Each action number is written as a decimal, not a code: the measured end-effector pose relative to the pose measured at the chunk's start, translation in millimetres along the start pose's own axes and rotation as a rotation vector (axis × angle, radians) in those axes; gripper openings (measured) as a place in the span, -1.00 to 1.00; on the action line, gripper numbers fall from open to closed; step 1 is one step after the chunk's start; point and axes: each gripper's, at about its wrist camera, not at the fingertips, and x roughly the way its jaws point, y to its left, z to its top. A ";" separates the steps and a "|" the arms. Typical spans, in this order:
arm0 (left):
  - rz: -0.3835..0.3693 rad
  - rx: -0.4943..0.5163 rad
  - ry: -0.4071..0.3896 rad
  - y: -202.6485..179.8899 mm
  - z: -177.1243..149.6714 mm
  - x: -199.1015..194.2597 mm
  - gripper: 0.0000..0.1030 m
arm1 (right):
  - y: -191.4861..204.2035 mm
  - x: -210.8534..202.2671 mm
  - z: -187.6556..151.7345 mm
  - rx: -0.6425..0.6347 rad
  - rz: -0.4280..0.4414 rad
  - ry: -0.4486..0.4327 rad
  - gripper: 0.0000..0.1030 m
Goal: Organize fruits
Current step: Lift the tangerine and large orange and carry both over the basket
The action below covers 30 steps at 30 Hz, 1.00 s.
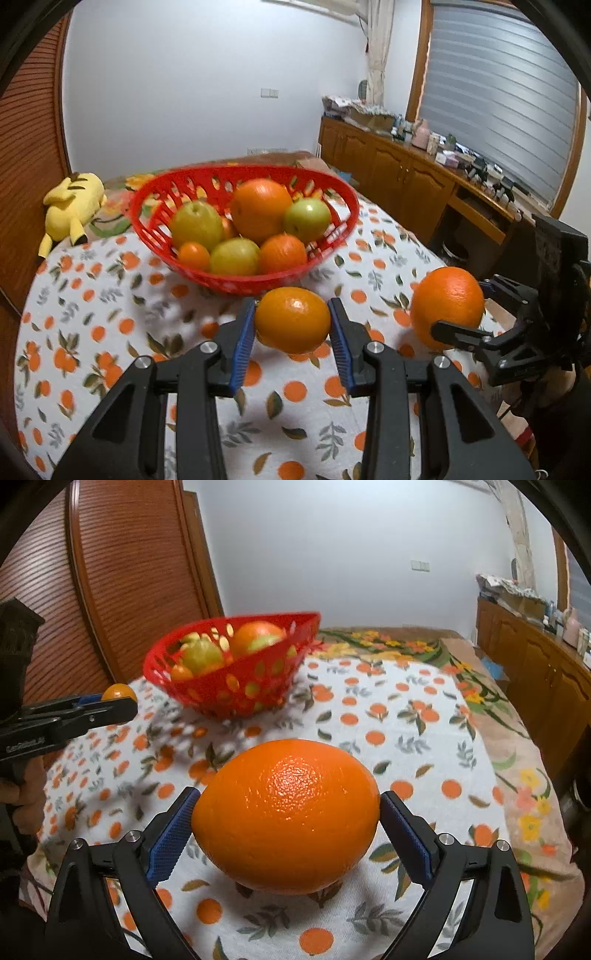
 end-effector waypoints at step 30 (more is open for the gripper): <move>0.045 -0.033 -0.003 62.8 61.3 55.8 -0.27 | 31.8 58.6 129.3 -0.188 0.078 -0.043 0.90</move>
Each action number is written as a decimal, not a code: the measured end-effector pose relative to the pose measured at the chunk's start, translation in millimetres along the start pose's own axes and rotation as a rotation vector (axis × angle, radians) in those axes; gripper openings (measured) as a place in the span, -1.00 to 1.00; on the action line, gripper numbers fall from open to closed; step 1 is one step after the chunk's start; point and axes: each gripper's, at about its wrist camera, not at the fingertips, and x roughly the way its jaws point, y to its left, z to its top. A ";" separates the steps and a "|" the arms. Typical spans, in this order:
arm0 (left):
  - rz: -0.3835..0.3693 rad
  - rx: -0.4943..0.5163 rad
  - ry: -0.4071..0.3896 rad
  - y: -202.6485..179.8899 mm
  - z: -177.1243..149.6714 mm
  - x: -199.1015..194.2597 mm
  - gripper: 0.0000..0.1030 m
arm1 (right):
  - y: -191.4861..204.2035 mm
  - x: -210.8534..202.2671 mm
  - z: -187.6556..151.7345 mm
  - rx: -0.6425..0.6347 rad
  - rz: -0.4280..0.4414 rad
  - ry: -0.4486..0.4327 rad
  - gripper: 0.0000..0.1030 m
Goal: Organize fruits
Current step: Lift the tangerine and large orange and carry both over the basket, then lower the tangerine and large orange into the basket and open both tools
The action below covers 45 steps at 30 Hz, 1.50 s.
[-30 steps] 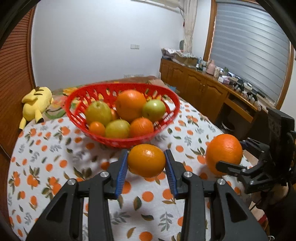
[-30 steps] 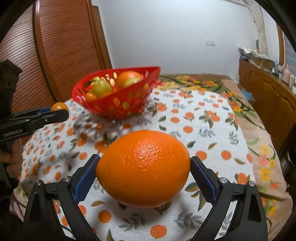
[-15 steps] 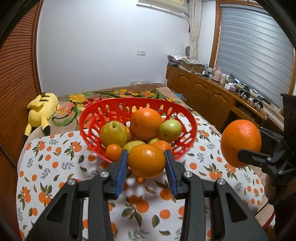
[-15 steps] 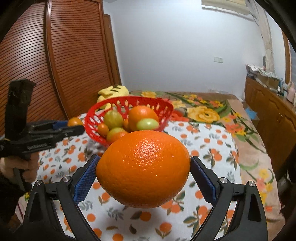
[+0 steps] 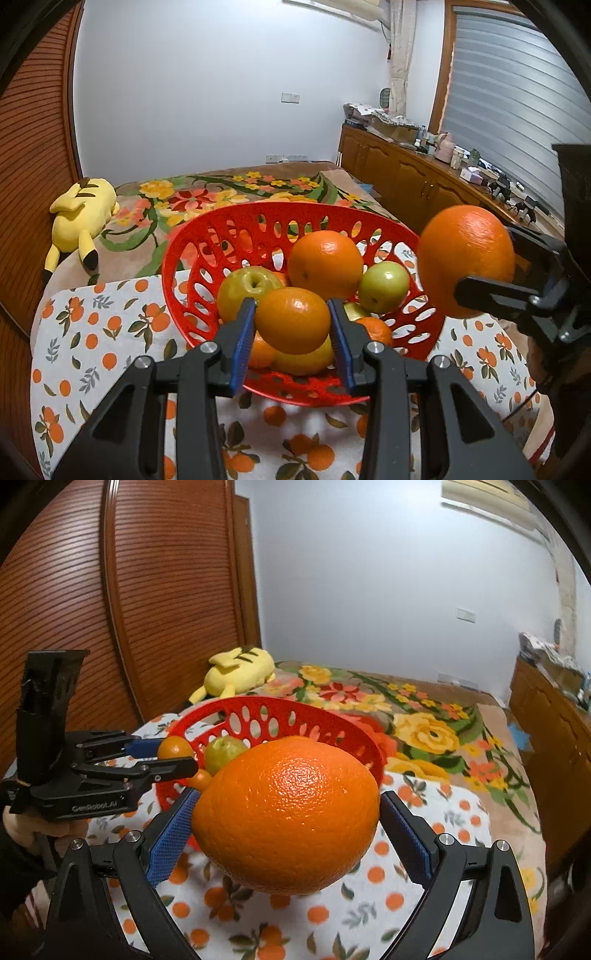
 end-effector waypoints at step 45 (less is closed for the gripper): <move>0.050 -0.023 -0.026 33.1 -6.5 -8.5 -0.13 | 38.3 66.8 10.6 -0.053 0.105 0.051 0.91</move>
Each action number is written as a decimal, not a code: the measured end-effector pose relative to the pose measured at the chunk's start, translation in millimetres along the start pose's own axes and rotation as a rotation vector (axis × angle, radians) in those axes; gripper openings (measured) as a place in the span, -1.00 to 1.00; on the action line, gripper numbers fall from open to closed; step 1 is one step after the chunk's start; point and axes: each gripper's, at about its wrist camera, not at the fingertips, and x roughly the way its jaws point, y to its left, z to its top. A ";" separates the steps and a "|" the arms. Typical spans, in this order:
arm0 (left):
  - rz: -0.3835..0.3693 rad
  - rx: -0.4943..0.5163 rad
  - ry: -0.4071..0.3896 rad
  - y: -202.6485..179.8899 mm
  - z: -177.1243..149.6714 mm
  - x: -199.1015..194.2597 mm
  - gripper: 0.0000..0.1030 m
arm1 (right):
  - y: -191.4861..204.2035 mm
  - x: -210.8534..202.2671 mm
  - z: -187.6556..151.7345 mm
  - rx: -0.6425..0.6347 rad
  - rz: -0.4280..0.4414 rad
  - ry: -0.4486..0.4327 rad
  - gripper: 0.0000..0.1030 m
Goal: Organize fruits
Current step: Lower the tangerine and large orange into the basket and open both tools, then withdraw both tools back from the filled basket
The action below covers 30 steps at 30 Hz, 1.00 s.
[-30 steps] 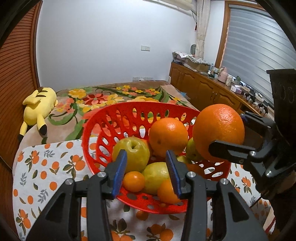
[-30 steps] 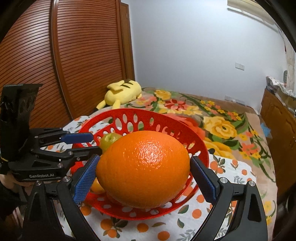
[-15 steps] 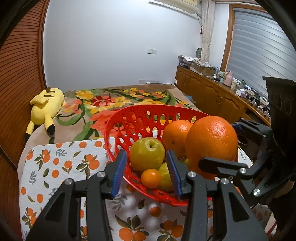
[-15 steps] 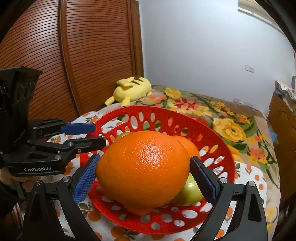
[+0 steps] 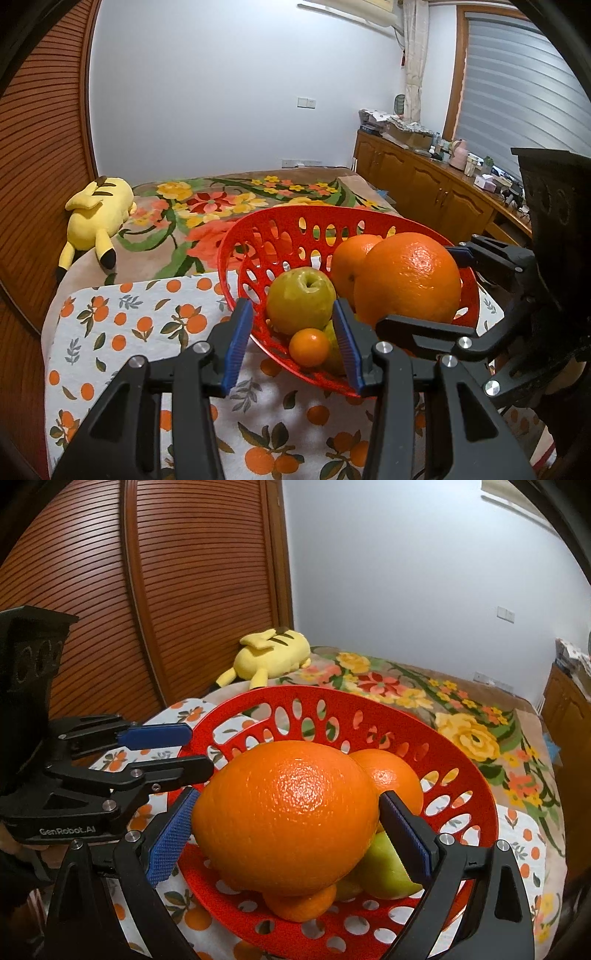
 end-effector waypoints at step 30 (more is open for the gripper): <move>0.048 0.012 -0.021 -21.9 -20.5 -38.2 0.02 | -4.9 -64.0 -29.5 0.110 -0.162 -0.089 0.92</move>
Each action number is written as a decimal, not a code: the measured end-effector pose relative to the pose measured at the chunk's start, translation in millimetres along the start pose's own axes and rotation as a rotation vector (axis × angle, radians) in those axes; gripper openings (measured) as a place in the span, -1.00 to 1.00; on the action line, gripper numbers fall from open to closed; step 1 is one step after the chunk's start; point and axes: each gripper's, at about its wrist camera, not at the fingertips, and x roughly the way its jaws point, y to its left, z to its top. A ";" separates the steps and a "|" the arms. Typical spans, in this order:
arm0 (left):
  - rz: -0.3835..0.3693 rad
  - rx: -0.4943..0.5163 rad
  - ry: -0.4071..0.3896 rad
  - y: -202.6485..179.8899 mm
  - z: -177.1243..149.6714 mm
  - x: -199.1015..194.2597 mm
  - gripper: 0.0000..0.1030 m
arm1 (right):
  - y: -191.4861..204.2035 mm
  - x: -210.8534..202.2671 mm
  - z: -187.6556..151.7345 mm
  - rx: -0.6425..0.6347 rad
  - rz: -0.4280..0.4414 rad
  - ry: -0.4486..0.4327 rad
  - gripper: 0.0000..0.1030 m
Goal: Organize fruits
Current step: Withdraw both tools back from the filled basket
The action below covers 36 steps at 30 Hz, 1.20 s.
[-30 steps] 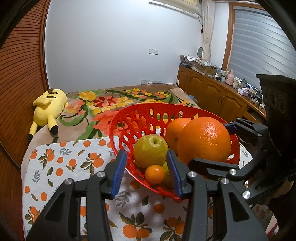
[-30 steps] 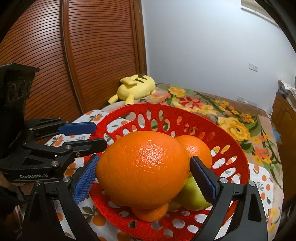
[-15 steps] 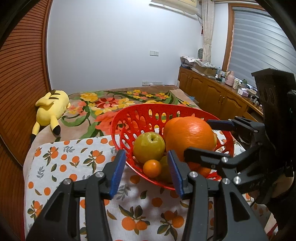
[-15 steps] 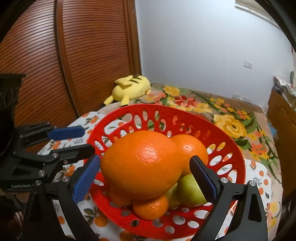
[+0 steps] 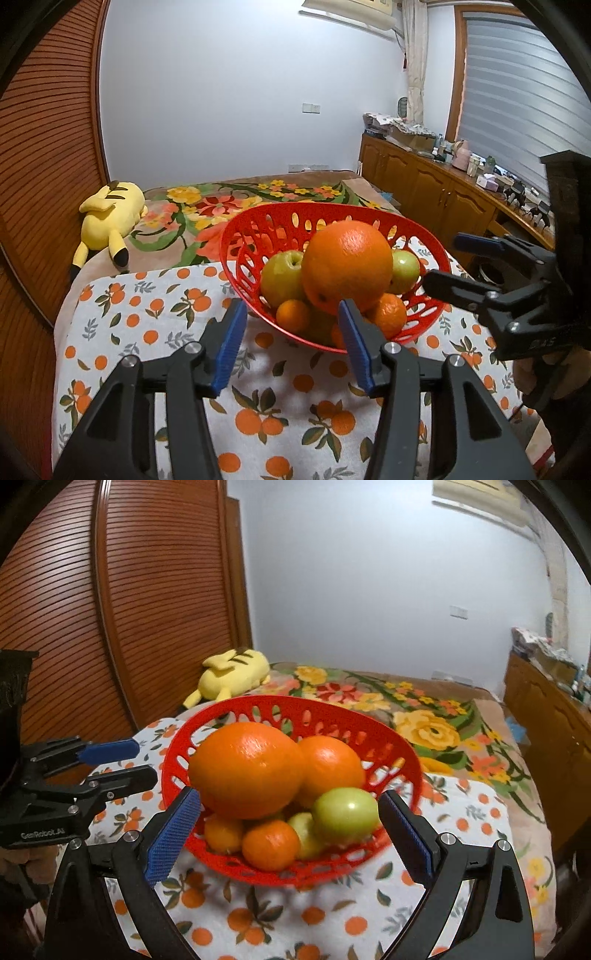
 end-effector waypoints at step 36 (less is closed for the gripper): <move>0.044 0.020 -0.060 -54.8 -35.3 -74.9 0.64 | 2.9 -105.1 -48.2 0.114 -0.147 -0.110 0.94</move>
